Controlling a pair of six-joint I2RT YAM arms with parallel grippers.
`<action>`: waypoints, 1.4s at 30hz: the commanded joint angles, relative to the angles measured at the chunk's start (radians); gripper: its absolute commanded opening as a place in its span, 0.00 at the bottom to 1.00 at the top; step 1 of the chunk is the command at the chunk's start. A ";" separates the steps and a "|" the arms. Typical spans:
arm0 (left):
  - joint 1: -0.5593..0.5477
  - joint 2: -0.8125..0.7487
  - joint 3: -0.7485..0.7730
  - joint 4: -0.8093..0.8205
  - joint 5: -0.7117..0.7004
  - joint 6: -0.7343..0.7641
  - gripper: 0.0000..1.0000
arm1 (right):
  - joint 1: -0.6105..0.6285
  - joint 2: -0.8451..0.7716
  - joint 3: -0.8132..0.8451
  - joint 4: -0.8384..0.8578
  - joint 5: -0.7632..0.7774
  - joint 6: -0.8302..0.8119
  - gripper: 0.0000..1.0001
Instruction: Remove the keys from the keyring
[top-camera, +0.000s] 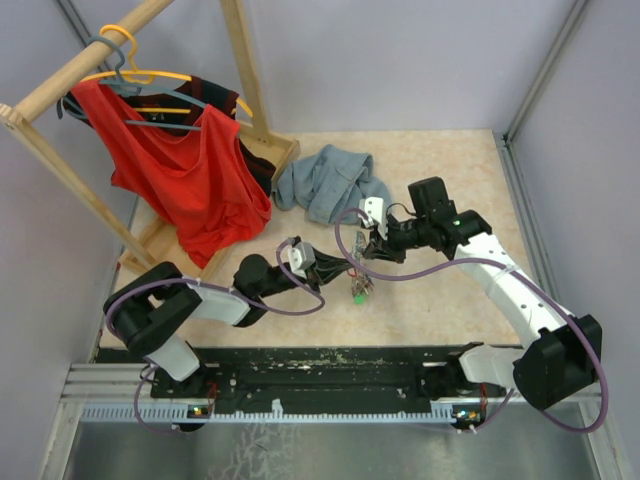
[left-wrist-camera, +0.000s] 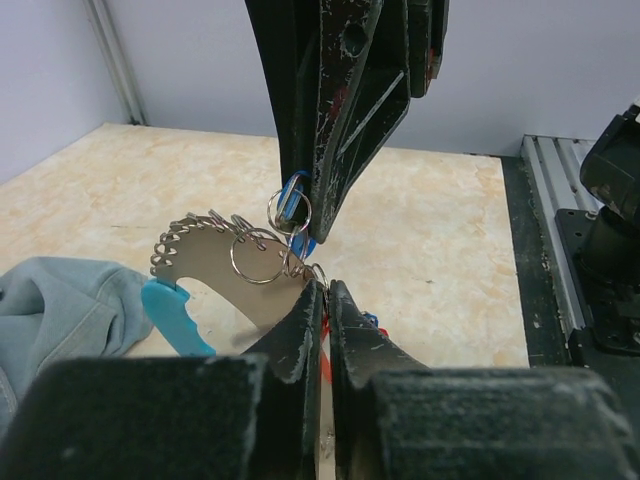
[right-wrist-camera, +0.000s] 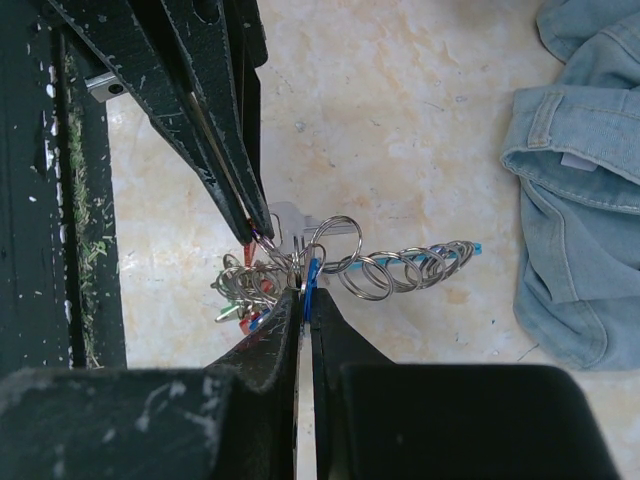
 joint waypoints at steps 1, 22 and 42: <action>-0.004 0.006 0.021 -0.001 -0.022 0.012 0.01 | 0.009 -0.015 0.065 0.031 -0.046 0.001 0.00; -0.005 -0.007 -0.024 0.113 -0.056 0.045 0.00 | -0.022 -0.005 0.040 0.096 0.056 0.085 0.00; -0.008 0.014 -0.112 0.378 0.096 0.283 0.00 | -0.009 0.016 0.063 0.010 -0.115 0.010 0.00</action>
